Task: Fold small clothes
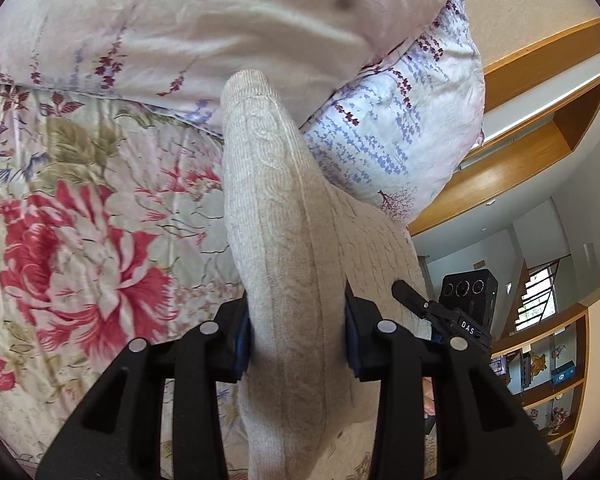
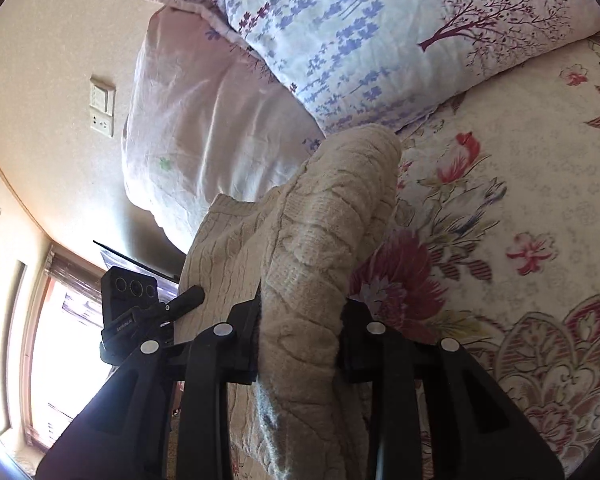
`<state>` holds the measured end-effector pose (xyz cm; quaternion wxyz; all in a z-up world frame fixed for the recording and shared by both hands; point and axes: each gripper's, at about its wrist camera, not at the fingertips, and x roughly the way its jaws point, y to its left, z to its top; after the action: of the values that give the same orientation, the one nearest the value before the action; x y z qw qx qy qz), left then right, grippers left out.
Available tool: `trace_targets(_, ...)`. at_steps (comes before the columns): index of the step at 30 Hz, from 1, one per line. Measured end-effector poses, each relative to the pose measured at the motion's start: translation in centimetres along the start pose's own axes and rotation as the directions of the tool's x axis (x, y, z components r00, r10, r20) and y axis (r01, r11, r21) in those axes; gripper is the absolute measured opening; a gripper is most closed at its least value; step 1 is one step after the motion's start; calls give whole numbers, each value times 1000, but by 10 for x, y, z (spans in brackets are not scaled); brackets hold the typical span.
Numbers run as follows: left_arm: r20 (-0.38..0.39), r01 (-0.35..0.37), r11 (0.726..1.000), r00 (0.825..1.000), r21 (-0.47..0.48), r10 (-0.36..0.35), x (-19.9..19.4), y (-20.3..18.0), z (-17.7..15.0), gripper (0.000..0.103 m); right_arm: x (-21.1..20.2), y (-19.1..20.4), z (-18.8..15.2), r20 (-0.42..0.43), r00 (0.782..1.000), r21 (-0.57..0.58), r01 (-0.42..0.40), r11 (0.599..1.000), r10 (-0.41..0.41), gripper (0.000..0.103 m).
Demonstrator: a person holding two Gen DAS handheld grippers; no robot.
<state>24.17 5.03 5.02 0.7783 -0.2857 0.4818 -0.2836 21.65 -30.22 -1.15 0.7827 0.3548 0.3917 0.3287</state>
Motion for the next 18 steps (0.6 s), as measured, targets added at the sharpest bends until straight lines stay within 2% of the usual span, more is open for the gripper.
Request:
trace_targets(5, -57, -48, 996, 997, -73, 44, 16, 41, -4, 40, 22, -11, -15, -22, 994, 46, 109, 993, -108, 29)
trace_targets(8, -38, 1, 990, 999, -141, -7, 21, 61, -10, 47, 21, -25, -19, -34, 995, 111, 98, 989, -95, 32)
trace_targets(10, -30, -15, 991, 999, -135, 11, 18, 58, -12, 51, 21, -18, -17, -49, 990, 70, 139, 988, -135, 38)
trace_targets(12, 10, -76, 993, 997, -88, 77, 7, 48, -13, 53, 14, -11, -14, -40, 985, 39, 171, 984, -170, 46)
trace_targets(14, 101, -148, 989, 984, 1, 147, -10, 31, -14, 55, -2, -6, -8, 22, 985, 31, 173, 984, -174, 49)
trace_targets(16, 195, -196, 975, 965, 103, 174, -25, 8, -18, 60, -15, -7, -1, 74, 980, 36, 181, 983, -183, 49)
trace_targets(18, 235, -239, 950, 953, 199, 191, -28, -14, -21, 63, -14, -11, 8, 69, 979, 55, 187, 981, -190, 49)
